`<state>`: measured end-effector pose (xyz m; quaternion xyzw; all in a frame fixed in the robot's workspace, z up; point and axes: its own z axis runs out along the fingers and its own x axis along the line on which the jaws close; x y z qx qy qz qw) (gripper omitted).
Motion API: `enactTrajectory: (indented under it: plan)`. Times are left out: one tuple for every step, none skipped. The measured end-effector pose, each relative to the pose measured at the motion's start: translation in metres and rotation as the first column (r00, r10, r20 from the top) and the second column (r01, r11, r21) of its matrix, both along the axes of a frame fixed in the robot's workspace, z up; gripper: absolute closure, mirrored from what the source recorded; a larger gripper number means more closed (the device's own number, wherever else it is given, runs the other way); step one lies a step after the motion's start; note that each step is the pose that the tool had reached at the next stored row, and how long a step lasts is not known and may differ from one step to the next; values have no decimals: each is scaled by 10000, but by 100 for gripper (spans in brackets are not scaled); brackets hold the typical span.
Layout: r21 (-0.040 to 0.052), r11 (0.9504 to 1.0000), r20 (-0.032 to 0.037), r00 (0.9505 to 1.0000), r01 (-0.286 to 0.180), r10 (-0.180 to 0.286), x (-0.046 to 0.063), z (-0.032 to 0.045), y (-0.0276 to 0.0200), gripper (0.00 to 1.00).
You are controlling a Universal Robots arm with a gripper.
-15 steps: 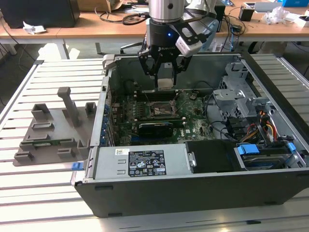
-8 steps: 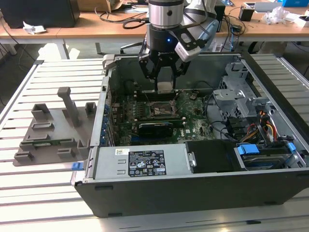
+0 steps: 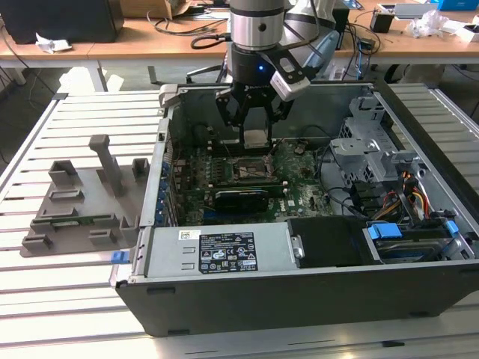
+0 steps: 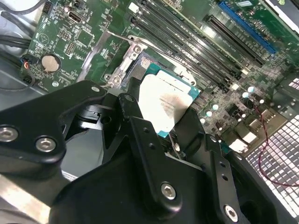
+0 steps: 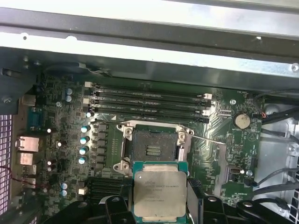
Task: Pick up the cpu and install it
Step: 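Pick up the cpu and move it towards the insertion slot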
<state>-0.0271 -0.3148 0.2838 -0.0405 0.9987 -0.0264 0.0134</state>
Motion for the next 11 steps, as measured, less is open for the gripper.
enactTrajectory:
  plan:
    - [0,10000,0,10000,2,-2,0,-28,6,45]
    - [0,10000,0,10000,1,-1,0,-49,10,45]
    - [-2,10000,-1,10000,0,0,-1,-84,15,45]
    - [-2,10000,0,10000,0,0,-1,-114,22,45]
    - [-9,10000,0,10000,0,0,-1,-125,28,45]
    - [-21,10000,-1,10000,0,0,-2,-137,37,45]
    - [-66,10000,0,10000,-1,1,-3,-152,61,45]
    - [-191,9998,-1,10000,-1,1,-3,-157,87,45]
    - [-291,9996,0,10000,-1,1,-3,-162,110,45]
    - [-368,9993,1,10000,0,0,-3,-165,130,45]
    - [-441,9990,0,10000,1,-1,-4,-173,154,45]
